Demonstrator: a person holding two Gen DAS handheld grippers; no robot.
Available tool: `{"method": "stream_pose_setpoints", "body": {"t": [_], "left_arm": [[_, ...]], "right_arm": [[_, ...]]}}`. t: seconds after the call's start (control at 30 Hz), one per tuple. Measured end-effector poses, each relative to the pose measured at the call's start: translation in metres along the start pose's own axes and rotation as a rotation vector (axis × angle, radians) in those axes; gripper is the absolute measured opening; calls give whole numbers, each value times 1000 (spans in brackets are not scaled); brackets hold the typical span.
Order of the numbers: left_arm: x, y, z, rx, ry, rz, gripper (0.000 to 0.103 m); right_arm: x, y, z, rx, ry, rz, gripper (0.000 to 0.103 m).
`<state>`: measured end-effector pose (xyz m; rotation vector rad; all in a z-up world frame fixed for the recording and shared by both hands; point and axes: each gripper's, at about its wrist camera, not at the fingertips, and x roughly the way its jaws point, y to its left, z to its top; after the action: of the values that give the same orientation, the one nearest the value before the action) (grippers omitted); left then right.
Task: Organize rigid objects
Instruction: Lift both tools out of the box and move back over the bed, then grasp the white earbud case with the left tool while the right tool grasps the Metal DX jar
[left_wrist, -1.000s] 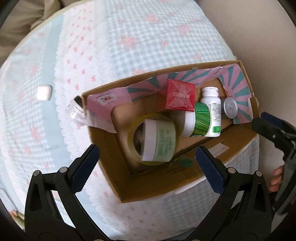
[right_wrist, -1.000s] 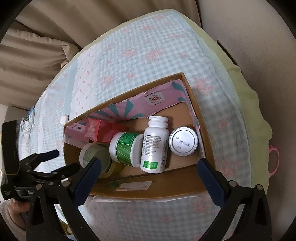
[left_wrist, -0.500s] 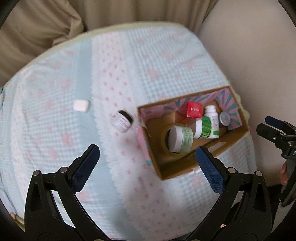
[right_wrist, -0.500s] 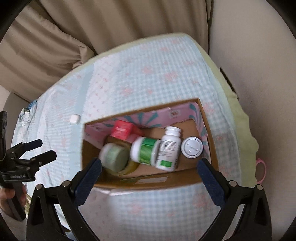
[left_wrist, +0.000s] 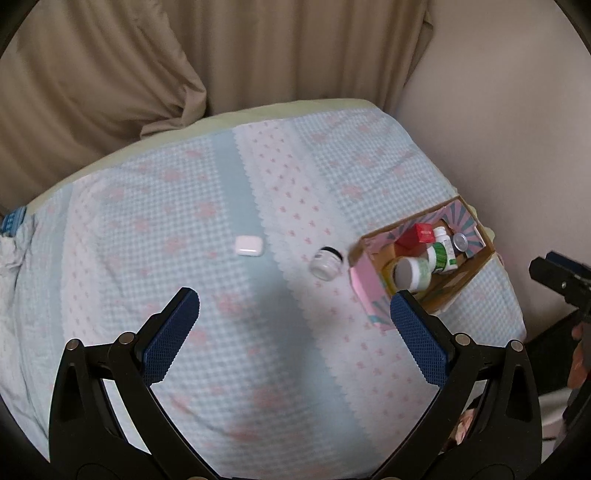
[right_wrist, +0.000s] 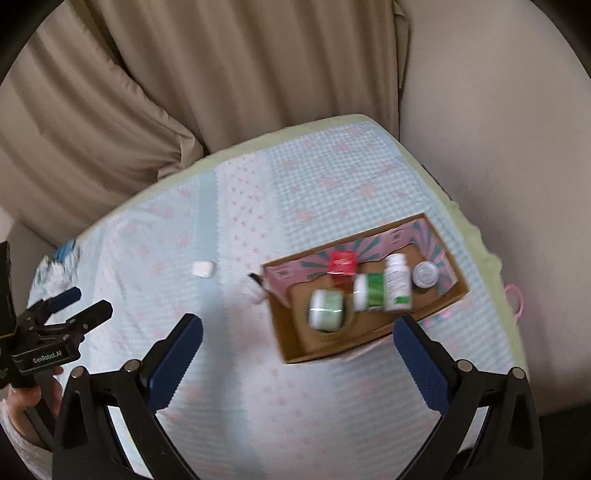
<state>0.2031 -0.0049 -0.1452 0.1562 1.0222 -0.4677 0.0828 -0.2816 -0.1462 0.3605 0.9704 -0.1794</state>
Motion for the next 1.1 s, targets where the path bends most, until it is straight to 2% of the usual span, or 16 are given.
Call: {"method": "stream_pose_setpoints", "body": {"t": [0.13,0.27,0.53,0.63,0.73,0.87,1.03,1.1], "left_arm": [[3,35,0,12,-1,-16,103],[23,61,0,9,5,-28,103],[109,90,-4,-18,60,-13,103],[149,93,-2,-20,75,3,103],[189,94,1,-20,55,1,103],[246,91,-2,-4,36,11,98],[305,88,-6,-2,36,11,96],[323,90,-7,-10,46,10,95]], "right_arm": [[4,36,-18,79,-13,2,103],[22,66,-38,152,-7,20,103],[92,100,-56,301,-10,85,103],[123,102,-53,349,-14,94,103],[162,95,-50,431,-21,99,103],[213,85,-51,557,-51,72,100],[270,82,-54,634,-75,47,98],[288,82,-53,645,-66,43,92]]}}
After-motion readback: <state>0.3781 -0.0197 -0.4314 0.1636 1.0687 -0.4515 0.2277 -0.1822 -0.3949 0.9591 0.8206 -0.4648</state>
